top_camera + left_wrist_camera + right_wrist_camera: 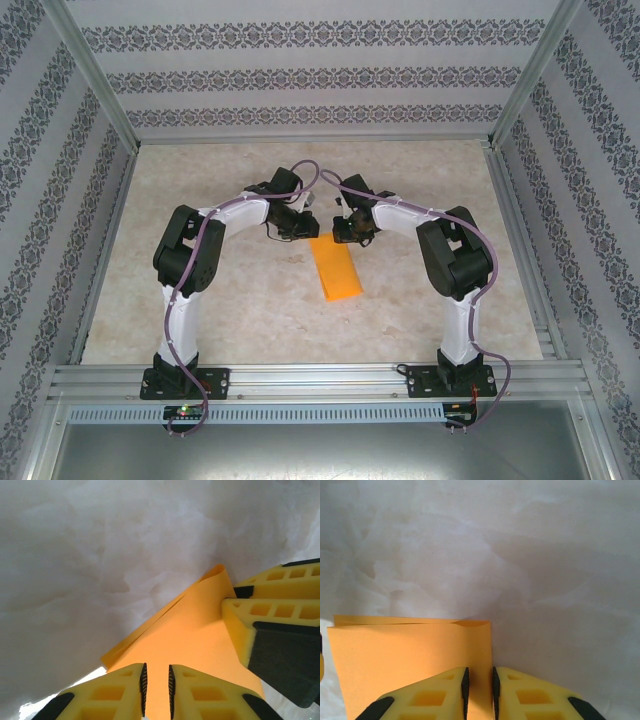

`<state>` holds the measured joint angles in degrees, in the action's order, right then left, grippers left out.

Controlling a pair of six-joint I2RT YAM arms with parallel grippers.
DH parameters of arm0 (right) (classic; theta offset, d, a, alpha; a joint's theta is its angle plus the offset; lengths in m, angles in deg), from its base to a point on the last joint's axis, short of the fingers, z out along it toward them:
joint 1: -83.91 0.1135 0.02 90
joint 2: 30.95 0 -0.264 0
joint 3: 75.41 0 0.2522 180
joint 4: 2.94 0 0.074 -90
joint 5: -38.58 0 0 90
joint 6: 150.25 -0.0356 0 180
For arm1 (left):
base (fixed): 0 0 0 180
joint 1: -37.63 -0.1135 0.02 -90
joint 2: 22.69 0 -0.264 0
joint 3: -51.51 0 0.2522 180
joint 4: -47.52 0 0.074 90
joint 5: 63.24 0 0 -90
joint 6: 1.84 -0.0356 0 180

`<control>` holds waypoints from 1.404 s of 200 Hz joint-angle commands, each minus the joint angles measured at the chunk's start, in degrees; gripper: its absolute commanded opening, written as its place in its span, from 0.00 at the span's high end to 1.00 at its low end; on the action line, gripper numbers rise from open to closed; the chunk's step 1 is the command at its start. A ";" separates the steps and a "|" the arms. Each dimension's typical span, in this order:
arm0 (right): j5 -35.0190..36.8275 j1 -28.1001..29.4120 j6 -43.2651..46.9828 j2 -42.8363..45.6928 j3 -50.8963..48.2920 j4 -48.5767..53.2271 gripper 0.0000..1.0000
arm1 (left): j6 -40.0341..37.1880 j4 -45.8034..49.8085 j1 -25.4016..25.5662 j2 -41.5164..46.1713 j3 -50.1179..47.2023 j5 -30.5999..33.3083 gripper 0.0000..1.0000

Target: Fold a paper plane with a square sheet of paper (pick it up from the middle)

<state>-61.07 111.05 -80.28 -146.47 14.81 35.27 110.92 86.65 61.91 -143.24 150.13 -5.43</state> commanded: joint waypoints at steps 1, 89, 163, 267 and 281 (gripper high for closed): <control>-0.27 0.54 -1.79 -0.64 -0.62 1.75 0.78 | 0.91 0.51 -0.63 1.33 -1.09 1.70 0.77; -1.04 -0.59 -3.39 -0.14 -2.44 0.37 0.79 | 2.36 -1.39 -0.63 3.17 -2.88 3.42 0.77; -0.51 -0.42 -2.96 0.02 -2.77 0.78 0.79 | 5.43 -5.59 -0.01 2.83 -2.84 -0.60 0.79; -0.23 0.12 -4.49 0.07 -3.08 0.78 0.79 | 6.18 -7.35 1.12 -1.82 -1.22 -3.63 0.85; -0.27 0.12 -4.60 0.14 -3.25 0.59 0.79 | 5.81 -7.13 1.22 -2.34 -0.86 -3.69 0.85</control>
<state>-61.28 110.68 -83.60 -146.08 13.59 33.74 116.93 80.94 62.43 -143.68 147.36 -7.76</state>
